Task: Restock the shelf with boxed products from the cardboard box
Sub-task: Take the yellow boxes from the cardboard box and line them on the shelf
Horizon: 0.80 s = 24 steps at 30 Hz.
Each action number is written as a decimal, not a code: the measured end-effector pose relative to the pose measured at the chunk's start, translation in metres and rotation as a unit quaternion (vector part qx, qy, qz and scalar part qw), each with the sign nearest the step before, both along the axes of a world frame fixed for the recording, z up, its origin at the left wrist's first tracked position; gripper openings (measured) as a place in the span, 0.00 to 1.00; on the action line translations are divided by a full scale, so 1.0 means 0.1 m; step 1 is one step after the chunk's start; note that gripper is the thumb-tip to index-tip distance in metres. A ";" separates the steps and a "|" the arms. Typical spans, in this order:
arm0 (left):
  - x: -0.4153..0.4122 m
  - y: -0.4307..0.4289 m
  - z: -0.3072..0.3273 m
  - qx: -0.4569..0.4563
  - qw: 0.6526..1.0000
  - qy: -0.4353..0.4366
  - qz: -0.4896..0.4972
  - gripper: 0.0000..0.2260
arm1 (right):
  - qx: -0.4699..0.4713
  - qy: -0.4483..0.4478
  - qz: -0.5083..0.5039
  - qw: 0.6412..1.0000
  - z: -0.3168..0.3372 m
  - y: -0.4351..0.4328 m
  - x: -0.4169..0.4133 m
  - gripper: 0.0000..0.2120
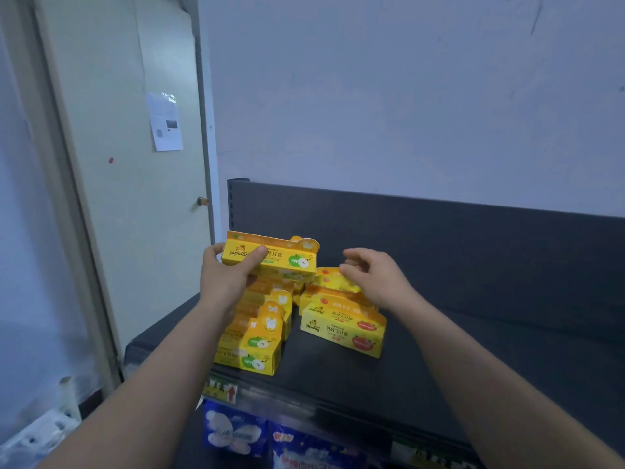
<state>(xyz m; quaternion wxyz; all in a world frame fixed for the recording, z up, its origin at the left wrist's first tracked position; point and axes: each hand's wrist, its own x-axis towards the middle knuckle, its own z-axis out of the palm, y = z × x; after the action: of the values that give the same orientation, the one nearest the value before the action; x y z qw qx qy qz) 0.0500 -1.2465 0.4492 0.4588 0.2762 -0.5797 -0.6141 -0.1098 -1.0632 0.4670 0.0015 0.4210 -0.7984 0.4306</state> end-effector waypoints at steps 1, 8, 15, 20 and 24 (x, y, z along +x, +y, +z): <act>-0.03 -0.02 -0.01 0.001 1.000 -0.002 -0.007 0.31 | -0.010 -0.012 0.017 1.000 0.02 -0.08 0.01 0.22; -0.19 -0.37 0.14 0.017 0.999 -0.016 -0.037 0.30 | -0.045 -0.053 0.114 0.991 0.16 -0.52 0.02 0.20; -0.31 -0.97 0.35 -0.062 0.983 -0.105 -0.138 0.13 | -0.056 -0.018 0.047 0.997 0.34 -0.98 -0.20 0.16; -0.43 -1.33 0.38 -0.115 0.968 -0.146 -0.166 0.11 | -0.035 -0.013 0.015 0.999 0.29 -1.32 -0.27 0.17; -0.52 -1.59 0.21 -0.106 0.966 -0.169 -0.165 0.10 | 0.002 -0.025 -0.001 1.000 0.14 -1.52 -0.33 0.16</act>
<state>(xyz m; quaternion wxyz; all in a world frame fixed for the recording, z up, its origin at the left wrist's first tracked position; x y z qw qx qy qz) -0.0017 -1.4055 0.4703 0.2731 0.2264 -0.7480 -0.5609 -0.1429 -1.2150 0.4809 -0.0194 0.4094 -0.7994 0.4394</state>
